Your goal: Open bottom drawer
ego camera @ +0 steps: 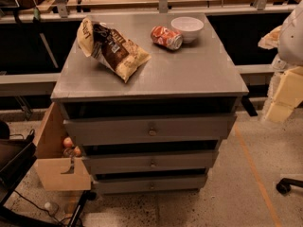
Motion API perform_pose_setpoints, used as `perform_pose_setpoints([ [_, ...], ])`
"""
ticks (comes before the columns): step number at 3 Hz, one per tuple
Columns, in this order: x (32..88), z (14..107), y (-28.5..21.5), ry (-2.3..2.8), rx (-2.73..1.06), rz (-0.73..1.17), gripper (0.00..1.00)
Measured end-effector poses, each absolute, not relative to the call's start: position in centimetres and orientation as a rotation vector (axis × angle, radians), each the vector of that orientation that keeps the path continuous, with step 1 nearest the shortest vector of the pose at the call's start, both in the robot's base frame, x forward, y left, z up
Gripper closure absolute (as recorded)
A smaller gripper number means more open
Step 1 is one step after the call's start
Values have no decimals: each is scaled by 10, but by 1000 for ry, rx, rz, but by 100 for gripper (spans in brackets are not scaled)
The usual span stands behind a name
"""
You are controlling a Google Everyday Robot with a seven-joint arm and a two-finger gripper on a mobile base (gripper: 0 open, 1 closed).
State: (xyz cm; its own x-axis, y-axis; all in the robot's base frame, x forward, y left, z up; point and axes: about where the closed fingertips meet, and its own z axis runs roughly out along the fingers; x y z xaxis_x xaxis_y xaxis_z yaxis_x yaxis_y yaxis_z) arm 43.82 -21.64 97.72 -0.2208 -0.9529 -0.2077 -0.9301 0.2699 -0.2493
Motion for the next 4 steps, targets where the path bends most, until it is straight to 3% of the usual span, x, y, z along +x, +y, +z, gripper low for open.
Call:
perform_pose_setpoints([
  [2,434,969,-207,2218,-1686,-162,0],
  [4,424,864,-210,2157,-1705,-208,0],
])
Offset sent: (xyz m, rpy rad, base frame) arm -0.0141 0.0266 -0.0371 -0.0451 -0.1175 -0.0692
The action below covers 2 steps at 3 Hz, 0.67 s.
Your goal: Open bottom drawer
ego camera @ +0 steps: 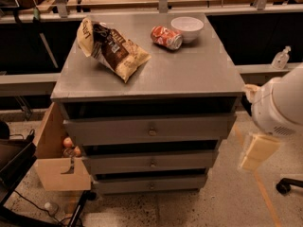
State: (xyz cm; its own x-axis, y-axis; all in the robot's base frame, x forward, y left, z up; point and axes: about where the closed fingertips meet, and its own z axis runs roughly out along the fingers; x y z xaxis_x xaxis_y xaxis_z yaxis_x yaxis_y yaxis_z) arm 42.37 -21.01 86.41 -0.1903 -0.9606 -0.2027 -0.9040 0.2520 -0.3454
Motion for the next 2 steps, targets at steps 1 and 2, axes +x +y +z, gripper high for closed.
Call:
perform_pose_setpoints([
  [1,420,781,-215,2171,-1728,-178,0],
  [2,419,707,-211,2156,-1755,-179,0],
])
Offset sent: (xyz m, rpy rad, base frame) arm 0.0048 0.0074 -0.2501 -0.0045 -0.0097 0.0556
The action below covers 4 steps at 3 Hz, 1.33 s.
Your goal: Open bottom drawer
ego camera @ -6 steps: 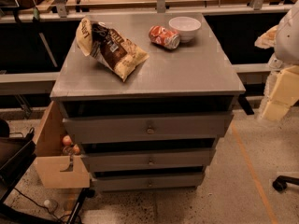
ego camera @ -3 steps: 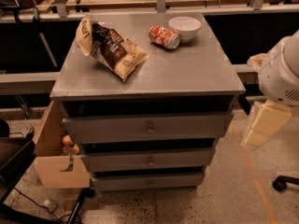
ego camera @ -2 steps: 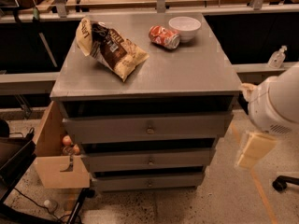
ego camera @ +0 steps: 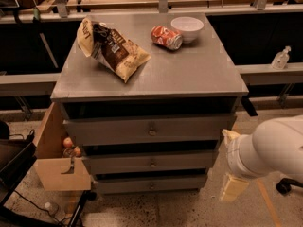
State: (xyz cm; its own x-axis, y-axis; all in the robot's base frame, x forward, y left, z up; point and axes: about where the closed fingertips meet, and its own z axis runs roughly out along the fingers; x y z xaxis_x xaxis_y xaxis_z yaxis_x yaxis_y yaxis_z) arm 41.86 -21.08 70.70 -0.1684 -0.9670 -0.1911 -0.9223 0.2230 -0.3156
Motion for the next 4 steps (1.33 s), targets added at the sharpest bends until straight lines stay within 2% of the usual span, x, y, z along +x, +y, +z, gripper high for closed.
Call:
perform_pose_setpoints([
  [1,427,656,-207,2132,-1769,-263,0],
  [2,427,652,-205,2125,-1765,-254,0],
  [4,421,534,-212,2200,-1773,-177,0],
])
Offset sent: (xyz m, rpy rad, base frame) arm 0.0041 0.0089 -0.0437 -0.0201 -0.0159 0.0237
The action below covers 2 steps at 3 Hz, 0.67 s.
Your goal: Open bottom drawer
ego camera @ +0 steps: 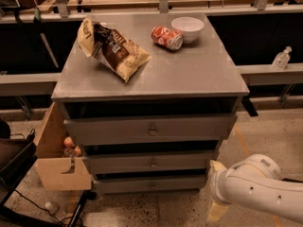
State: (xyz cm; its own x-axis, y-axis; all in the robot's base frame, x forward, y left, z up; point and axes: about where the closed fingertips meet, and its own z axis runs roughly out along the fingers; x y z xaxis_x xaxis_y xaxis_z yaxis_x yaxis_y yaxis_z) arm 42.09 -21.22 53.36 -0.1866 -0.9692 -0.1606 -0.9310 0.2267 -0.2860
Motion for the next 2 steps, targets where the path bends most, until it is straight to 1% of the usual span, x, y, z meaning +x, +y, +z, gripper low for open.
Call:
perform_pose_setpoints([
  [1,426,486,-231,2255,-1749,-178,0],
  [2,445,457,-247,2306,-1685,-200,0],
])
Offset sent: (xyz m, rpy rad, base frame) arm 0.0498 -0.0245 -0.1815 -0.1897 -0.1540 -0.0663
